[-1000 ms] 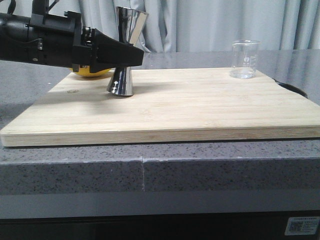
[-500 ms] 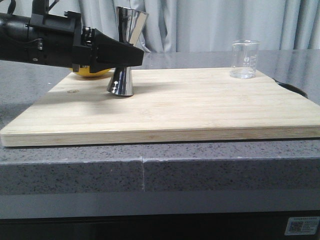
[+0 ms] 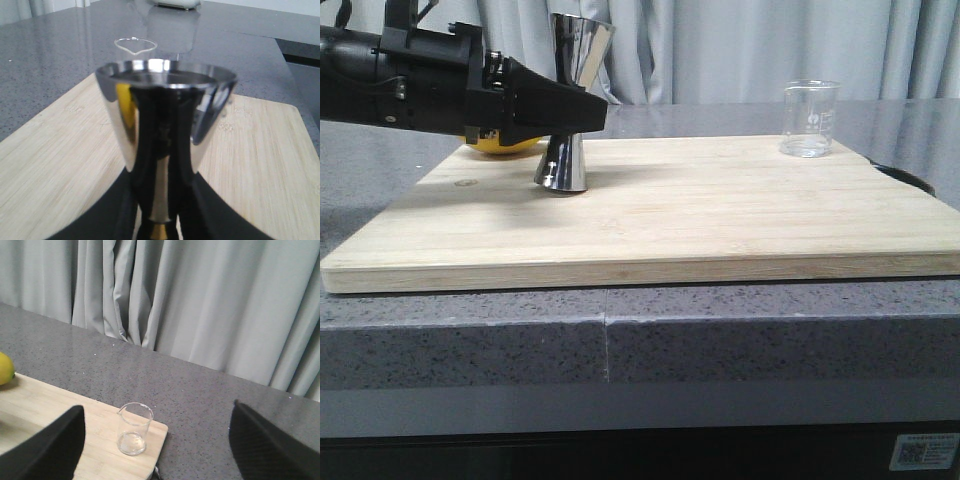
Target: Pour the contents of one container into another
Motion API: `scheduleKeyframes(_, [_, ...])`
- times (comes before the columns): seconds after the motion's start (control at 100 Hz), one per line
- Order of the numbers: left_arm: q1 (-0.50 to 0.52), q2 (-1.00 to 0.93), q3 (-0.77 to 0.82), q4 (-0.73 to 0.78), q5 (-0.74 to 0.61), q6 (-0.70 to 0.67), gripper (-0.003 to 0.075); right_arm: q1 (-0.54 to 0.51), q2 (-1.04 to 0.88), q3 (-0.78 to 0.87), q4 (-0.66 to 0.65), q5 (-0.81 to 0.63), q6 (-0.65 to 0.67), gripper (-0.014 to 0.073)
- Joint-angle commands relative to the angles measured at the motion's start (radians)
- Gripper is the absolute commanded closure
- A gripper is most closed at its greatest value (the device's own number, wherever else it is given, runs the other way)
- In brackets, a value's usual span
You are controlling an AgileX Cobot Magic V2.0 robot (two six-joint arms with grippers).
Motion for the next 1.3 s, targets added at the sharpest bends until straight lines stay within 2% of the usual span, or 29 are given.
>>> scheduleKeyframes(0.0, [0.004,-0.045,-0.027,-0.057,0.054,-0.013,0.0540,-0.005,-0.001,-0.027,0.024,0.013,-0.003,0.0062])
scheduleKeyframes(1.29, [0.004,-0.045,-0.027,-0.011,0.054,-0.020,0.0538,-0.005,-0.001,-0.027,0.024,0.013,-0.003,0.0062])
